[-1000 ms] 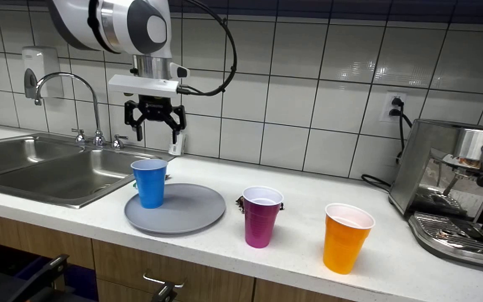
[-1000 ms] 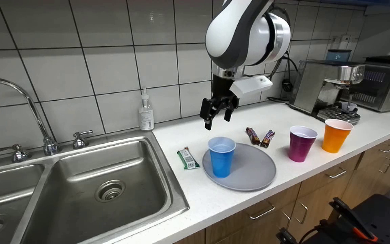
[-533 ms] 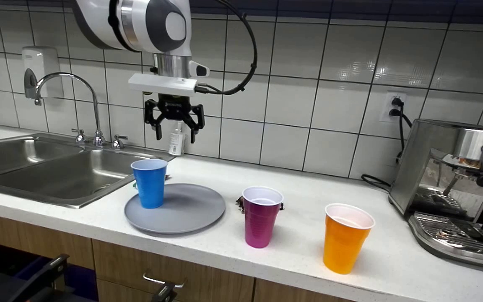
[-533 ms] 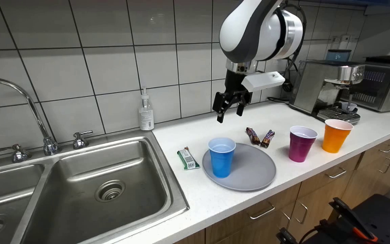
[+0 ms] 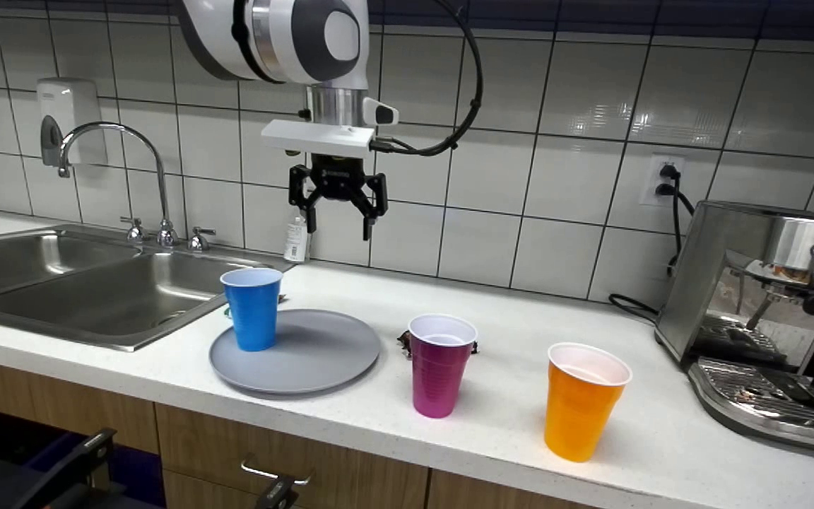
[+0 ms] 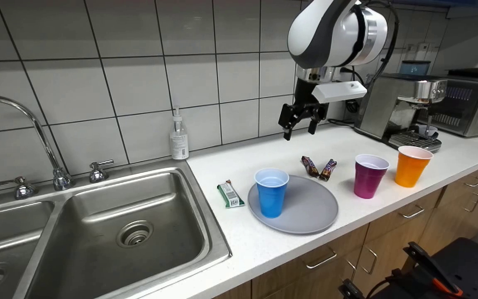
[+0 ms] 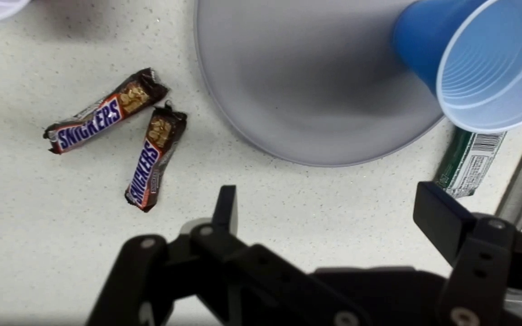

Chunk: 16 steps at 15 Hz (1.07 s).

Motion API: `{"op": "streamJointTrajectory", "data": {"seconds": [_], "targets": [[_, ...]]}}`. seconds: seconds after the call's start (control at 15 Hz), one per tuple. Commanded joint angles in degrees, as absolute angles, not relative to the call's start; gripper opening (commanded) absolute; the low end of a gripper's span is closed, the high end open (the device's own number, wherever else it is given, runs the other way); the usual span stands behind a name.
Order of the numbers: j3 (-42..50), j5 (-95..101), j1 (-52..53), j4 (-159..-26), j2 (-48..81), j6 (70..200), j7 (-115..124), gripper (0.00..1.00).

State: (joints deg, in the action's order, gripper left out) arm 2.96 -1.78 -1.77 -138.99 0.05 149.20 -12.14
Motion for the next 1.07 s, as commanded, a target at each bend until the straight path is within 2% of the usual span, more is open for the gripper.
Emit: {"op": "streamJointTrajectory", "data": {"seconds": [0.0,0.07,1.0], "targets": [[3.89,-0.09,-3.2,-136.93,0.6,144.86,-9.6,1.0],[3.39,-1.38,-2.67,-138.66,0.09,147.71,-11.38,1.0],[3.56,-0.63,-2.75,-138.6,0.25,147.64,-9.86,1.0]]}}
